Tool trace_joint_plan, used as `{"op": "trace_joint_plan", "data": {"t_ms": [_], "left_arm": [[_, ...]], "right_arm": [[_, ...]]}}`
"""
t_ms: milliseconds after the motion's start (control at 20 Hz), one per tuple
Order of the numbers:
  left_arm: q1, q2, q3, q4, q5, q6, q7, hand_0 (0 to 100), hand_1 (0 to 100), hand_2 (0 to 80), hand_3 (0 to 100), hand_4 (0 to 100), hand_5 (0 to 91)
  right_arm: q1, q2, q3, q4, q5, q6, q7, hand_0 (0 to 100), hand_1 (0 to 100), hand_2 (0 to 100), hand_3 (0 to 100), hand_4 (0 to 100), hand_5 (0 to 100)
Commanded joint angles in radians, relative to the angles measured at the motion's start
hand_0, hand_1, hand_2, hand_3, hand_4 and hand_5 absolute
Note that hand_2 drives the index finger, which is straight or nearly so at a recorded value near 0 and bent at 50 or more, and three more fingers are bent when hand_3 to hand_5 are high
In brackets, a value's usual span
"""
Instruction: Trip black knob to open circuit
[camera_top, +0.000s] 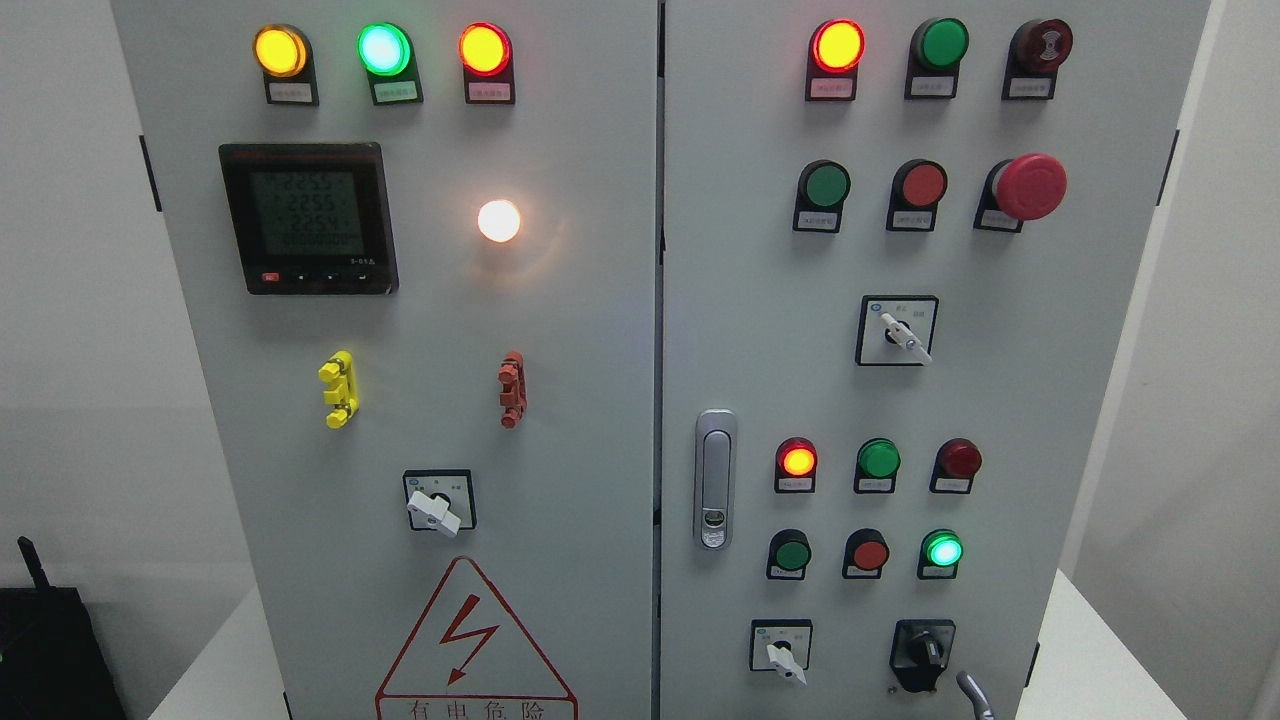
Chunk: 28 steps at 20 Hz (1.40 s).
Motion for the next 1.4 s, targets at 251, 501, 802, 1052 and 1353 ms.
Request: {"op": "trace_joint_plan", "data": {"t_ms": [251,501,802,1052,1353], "left_arm": [[-0.002,-0.002,0.001,0.0,0.002,-0.003,0.0,12,39,0.0,0,0,0.0],[-0.004,-0.002,0.001,0.0,0.002,-0.003,0.0,12,39,0.0,0,0,0.0],[-0.003,-0.002,0.001,0.0,0.002,-0.003,0.0,12,39,0.0,0,0,0.0],[-0.004,-0.002,0.001,0.0,0.002,-0.003,0.0,12,39,0.0,0,0,0.0],[-0.003,-0.002,0.001,0.0,0.002,-0.003,0.0,12,39,0.0,0,0,0.0]], "right_arm": [[0.024,0.006,-0.001,-0.047,-0.003,-0.019,-0.003,18,23,3,100,91,85],[0.039,0.005,-0.001,-0.067,-0.008,-0.02,-0.001,18,21,1,92,76,70],[0.065,0.006,0.0,-0.09,-0.033,-0.022,-0.001,18,20,0,72,58,52],[0.101,0.009,0.006,-0.114,-0.033,-0.022,-0.001,18,20,0,58,47,42],[0.14,0.016,0.011,-0.14,-0.033,-0.022,0.008,18,18,0,27,20,20]]}}
